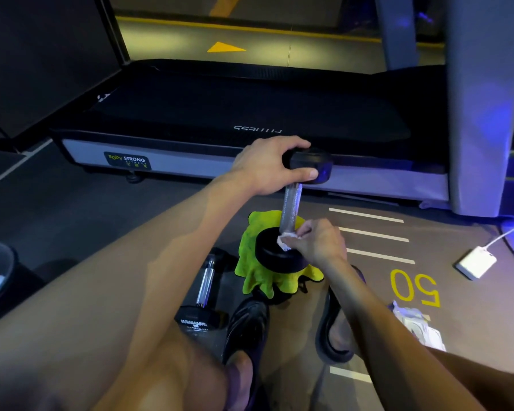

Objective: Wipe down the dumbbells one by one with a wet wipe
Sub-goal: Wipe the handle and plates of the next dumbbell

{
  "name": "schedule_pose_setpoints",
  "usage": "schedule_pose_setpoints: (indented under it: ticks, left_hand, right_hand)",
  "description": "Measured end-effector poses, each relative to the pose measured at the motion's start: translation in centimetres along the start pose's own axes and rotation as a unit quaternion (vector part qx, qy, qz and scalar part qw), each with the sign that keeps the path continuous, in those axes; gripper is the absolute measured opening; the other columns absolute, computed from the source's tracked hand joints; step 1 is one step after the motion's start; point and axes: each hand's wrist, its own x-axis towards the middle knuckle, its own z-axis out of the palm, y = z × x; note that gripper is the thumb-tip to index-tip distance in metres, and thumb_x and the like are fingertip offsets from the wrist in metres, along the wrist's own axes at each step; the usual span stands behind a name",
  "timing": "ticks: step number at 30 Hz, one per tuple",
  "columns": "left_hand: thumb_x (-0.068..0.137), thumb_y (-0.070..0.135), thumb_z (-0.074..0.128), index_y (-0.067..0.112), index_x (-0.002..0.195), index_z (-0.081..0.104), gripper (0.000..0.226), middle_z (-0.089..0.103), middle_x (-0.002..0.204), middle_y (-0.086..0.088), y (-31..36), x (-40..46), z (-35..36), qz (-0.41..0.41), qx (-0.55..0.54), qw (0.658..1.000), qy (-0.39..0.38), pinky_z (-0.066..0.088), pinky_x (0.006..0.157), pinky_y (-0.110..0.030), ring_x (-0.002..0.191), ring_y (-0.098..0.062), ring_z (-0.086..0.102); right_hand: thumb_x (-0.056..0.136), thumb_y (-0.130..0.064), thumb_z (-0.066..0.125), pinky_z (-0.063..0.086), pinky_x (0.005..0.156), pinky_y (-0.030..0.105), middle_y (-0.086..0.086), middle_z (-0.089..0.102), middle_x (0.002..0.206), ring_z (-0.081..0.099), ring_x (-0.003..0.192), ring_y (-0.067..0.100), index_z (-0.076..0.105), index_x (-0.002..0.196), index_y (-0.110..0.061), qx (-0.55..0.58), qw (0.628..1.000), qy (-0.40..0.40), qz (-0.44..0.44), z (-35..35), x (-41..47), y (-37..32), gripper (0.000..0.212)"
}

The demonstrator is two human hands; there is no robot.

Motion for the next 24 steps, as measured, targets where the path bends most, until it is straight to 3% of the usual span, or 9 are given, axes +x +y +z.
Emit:
schedule_pose_setpoints:
  ticks: [5,11,16,19,22,24]
  left_hand:
    - [0.066,0.082,0.064,0.05,0.137,0.057,0.078,0.065,0.139,0.019,0.0,-0.4,0.1,-0.007,-0.021,1.0,-0.004,0.048,0.109,-0.041,0.13,-0.014,0.059]
    - [0.081,0.057,0.08,0.041,0.138,0.061,0.061,0.066,0.137,0.016,-0.1,-0.7,0.4,-0.004,-0.057,0.998,0.015,0.046,0.109,-0.031,0.128,-0.012,0.06]
    - [0.082,0.058,0.079,0.044,0.138,0.061,0.06,0.065,0.138,0.015,-0.5,-0.9,0.1,-0.017,-0.067,0.997,0.022,0.045,0.11,-0.031,0.128,-0.012,0.059]
    - [0.081,0.058,0.08,0.044,0.136,0.062,0.06,0.066,0.137,0.015,-0.5,-0.9,0.1,-0.02,-0.075,0.997,0.019,0.045,0.111,-0.032,0.127,-0.012,0.06]
    - [0.08,0.059,0.08,0.044,0.136,0.062,0.06,0.067,0.136,0.015,-0.3,-0.8,0.1,-0.024,-0.074,0.997,0.022,0.046,0.11,-0.034,0.126,-0.013,0.061]
    - [0.08,0.058,0.081,0.044,0.136,0.062,0.06,0.066,0.137,0.015,-0.3,-0.8,0.2,-0.024,-0.082,0.996,0.023,0.046,0.111,-0.034,0.127,-0.012,0.06]
  right_hand:
    - [0.069,-0.058,0.085,0.048,0.07,0.031,0.003,0.069,0.087,0.065,0.085,0.028,0.065,0.071,-0.023,0.006,0.999,0.036,-0.024,0.5,-0.7,-0.1,0.041]
    - [0.073,-0.052,0.083,0.037,0.057,0.027,-0.003,0.067,0.068,0.061,0.07,0.023,0.065,0.064,-0.02,0.039,0.993,0.088,-0.07,0.9,-1.9,-0.4,0.038]
    - [0.081,-0.037,0.082,0.049,0.064,0.035,-0.003,0.067,0.072,0.063,0.068,0.019,0.065,0.074,-0.02,0.145,0.958,0.173,-0.174,-0.3,-0.9,-1.4,0.025]
    - [0.078,-0.041,0.081,0.053,0.065,0.039,-0.004,0.067,0.071,0.063,0.067,0.02,0.059,0.072,-0.021,0.148,0.965,0.146,-0.159,0.5,-1.3,-0.6,0.031]
    - [0.069,-0.044,0.085,0.05,0.062,0.035,-0.007,0.066,0.067,0.063,0.068,0.018,0.056,0.067,-0.019,0.11,0.984,0.082,-0.112,1.3,-2.0,0.3,0.038]
    - [0.064,-0.04,0.087,0.047,0.06,0.032,-0.006,0.066,0.066,0.063,0.067,0.019,0.06,0.068,-0.018,0.112,0.984,0.089,-0.105,0.7,-1.1,-0.3,0.035]
